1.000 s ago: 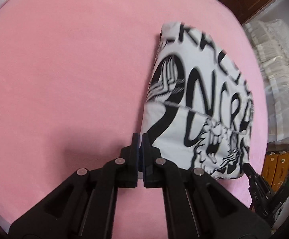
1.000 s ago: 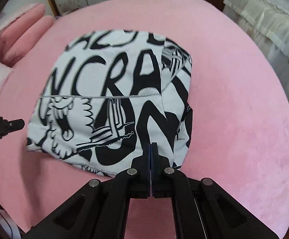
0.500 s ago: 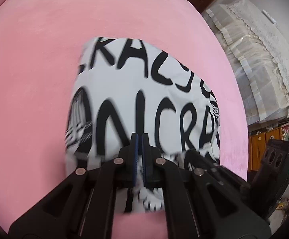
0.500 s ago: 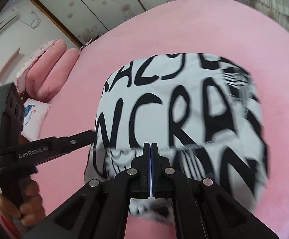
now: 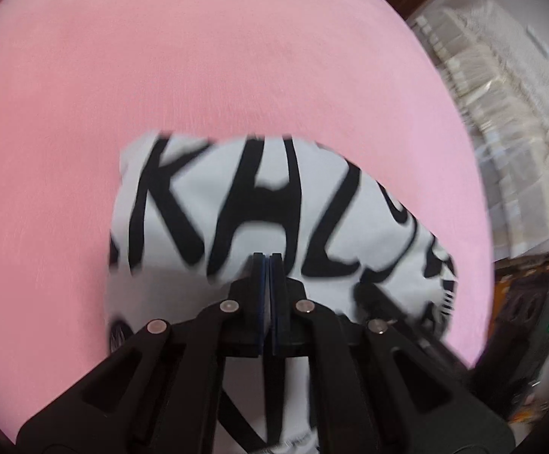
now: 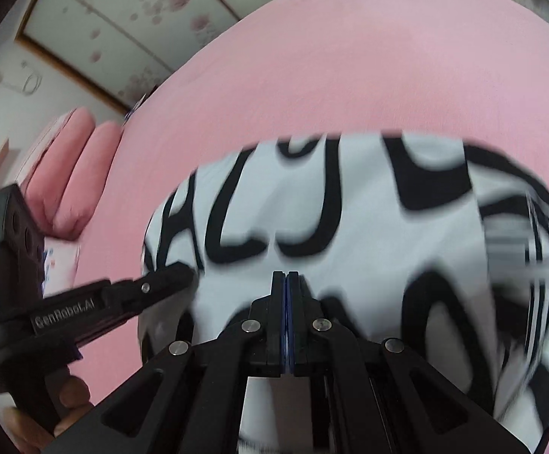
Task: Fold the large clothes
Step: 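Press the folded jacket bundle flat with both closed tools, then open both tools and withdraw them from the jacket bundle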
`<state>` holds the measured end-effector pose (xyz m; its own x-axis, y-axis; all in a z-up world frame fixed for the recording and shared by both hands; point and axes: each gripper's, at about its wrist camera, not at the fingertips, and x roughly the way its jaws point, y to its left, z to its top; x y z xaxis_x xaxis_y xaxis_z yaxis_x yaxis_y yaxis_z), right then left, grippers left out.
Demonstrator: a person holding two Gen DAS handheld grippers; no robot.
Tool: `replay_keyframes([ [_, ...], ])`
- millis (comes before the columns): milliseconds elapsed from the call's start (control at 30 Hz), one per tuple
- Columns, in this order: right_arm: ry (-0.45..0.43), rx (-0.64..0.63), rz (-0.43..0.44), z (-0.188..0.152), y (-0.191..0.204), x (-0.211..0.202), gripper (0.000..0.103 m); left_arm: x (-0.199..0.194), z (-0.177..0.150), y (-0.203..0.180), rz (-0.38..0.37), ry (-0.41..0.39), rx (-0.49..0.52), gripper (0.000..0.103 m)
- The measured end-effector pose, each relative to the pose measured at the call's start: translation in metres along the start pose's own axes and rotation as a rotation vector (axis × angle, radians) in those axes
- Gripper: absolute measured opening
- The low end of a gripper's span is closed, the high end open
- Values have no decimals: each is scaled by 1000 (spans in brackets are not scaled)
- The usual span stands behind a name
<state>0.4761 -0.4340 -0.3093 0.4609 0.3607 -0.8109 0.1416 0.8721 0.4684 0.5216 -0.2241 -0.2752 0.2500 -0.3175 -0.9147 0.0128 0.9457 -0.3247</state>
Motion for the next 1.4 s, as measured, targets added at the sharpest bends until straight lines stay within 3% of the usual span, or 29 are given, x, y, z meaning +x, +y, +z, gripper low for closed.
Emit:
replay_keyframes([
  [100, -8, -5, -18, 19, -4, 7, 0, 12, 17, -5, 43, -1, 27, 1],
  [267, -19, -15, -34, 41, -17, 16, 0, 34, 34, 10, 39, -13, -56, 1],
  [367, -35, -4, -26, 41, -32, 6, 0, 40, 43, 22, 19, -41, -102, 1],
  [433, -44, 37, -18, 38, -53, -7, 0, 41, 45, 21, 51, -60, -74, 1],
  [533, -58, 64, -71, 33, -80, -24, 0, 42, 47, 16, 90, -72, -16, 1],
  [633, -48, 104, -109, 25, -101, -42, 0, 37, 46, 23, 98, -90, -52, 1],
  [733, -46, 98, -231, 16, -113, -62, 0, 23, 39, 32, 107, -104, -117, 1],
  [833, -36, 120, -215, 7, -121, -77, 0, 6, 28, 44, 159, -125, -120, 1],
  [933, -20, 106, -364, -2, -128, -94, 0, -8, 24, 59, 279, -91, -149, 1],
  [1000, -22, 149, -394, -12, -139, -110, 0, -16, 19, 74, 300, -71, -208, 1],
  [1067, -37, 190, -398, -19, -148, -127, 0, -34, 6, 86, 278, -85, -273, 1],
  [1267, 1, 228, -385, -54, -157, -163, 5, -68, -42, 74, 279, -72, -216, 2],
  [1333, 16, 228, -365, -68, -156, -170, 12, -69, -57, 64, 256, -46, -214, 2],
  [1400, 24, 221, -337, -87, -136, -170, 26, -70, -78, 55, 236, -17, -209, 2],
])
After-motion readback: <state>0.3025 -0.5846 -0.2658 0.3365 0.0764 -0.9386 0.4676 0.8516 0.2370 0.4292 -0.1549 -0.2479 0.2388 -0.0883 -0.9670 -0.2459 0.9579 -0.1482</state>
